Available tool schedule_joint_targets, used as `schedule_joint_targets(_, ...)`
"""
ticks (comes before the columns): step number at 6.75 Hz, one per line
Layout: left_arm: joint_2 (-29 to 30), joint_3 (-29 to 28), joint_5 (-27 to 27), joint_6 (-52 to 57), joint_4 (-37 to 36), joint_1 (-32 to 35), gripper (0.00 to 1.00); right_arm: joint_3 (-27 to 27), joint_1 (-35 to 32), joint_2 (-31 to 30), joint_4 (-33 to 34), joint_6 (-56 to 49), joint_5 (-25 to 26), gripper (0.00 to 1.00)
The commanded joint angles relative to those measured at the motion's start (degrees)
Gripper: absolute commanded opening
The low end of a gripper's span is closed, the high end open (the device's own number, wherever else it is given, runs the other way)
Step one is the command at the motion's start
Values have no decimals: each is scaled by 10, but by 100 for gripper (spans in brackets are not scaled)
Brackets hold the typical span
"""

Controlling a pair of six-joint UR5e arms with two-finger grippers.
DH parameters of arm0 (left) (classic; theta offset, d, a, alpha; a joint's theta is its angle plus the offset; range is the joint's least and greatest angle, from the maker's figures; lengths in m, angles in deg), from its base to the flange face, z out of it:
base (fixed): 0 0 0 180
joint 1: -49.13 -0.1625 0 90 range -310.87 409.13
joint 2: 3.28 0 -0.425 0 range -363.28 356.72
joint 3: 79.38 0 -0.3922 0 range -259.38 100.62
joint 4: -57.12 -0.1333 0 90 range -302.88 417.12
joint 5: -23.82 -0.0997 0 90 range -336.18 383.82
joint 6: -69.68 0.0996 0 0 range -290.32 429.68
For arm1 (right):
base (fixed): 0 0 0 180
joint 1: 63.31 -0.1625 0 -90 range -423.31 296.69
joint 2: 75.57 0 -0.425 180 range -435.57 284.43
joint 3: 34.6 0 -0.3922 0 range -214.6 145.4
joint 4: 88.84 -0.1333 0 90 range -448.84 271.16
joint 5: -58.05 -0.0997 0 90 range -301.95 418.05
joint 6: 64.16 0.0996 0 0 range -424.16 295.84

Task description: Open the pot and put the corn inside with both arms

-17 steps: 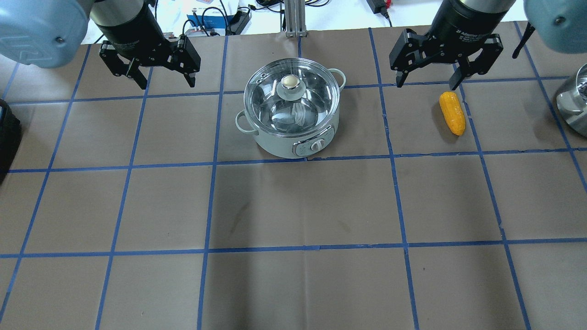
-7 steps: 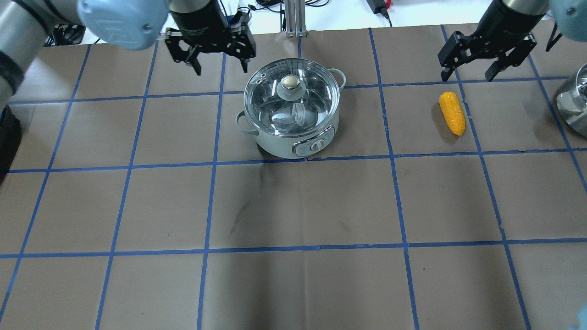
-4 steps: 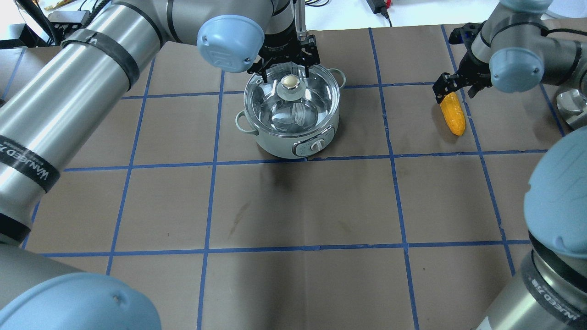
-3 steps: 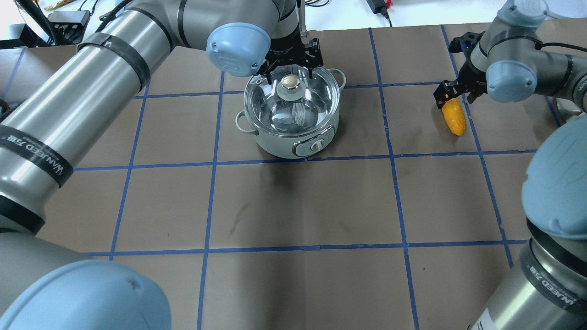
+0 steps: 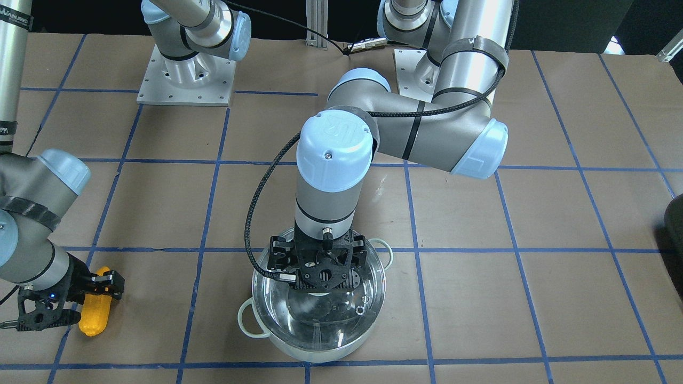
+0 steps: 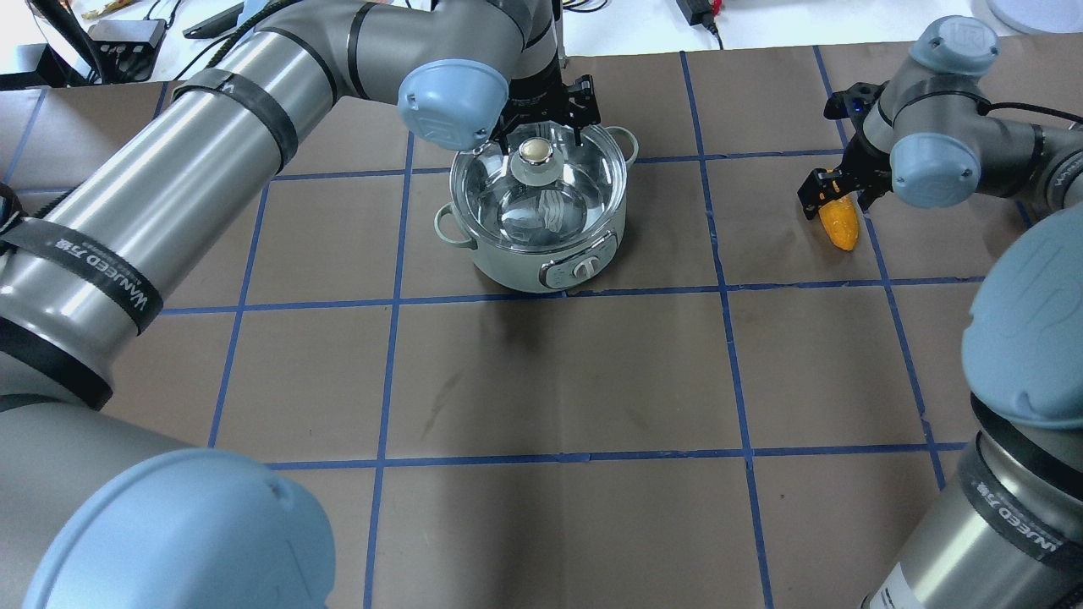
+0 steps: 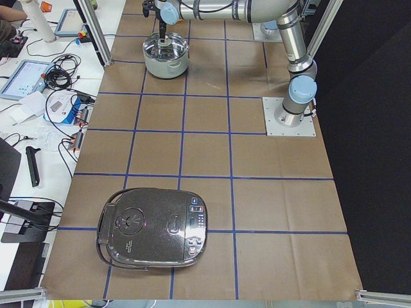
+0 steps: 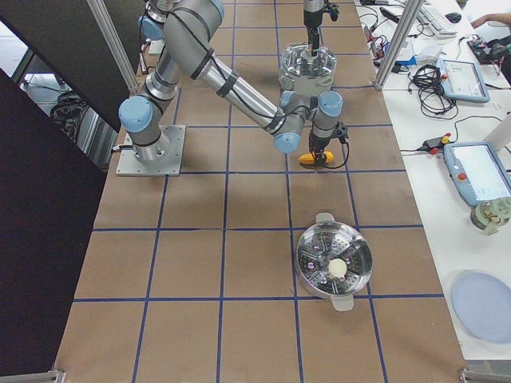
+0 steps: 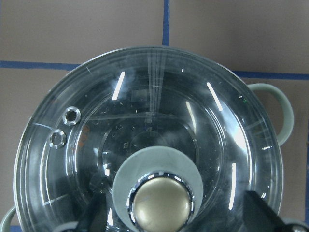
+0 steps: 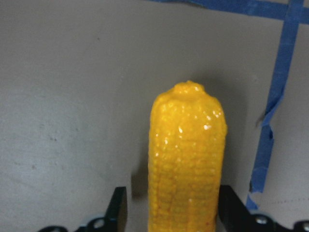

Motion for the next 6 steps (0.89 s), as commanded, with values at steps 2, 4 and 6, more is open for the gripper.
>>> schedule_joint_targets(2, -1, 1, -3, 7, -1, -3, 63, 4, 0, -10, -9, 2, 3, 8)
schedule_joint_targets(4, -1, 11, -4, 7, 0, -3, 51, 15, 0, -96, -112, 4, 14, 8)
schedule_joint_targets(6, -4, 8, -4, 6, 7, -3, 39, 83, -9, -152, -243, 32, 7, 8)
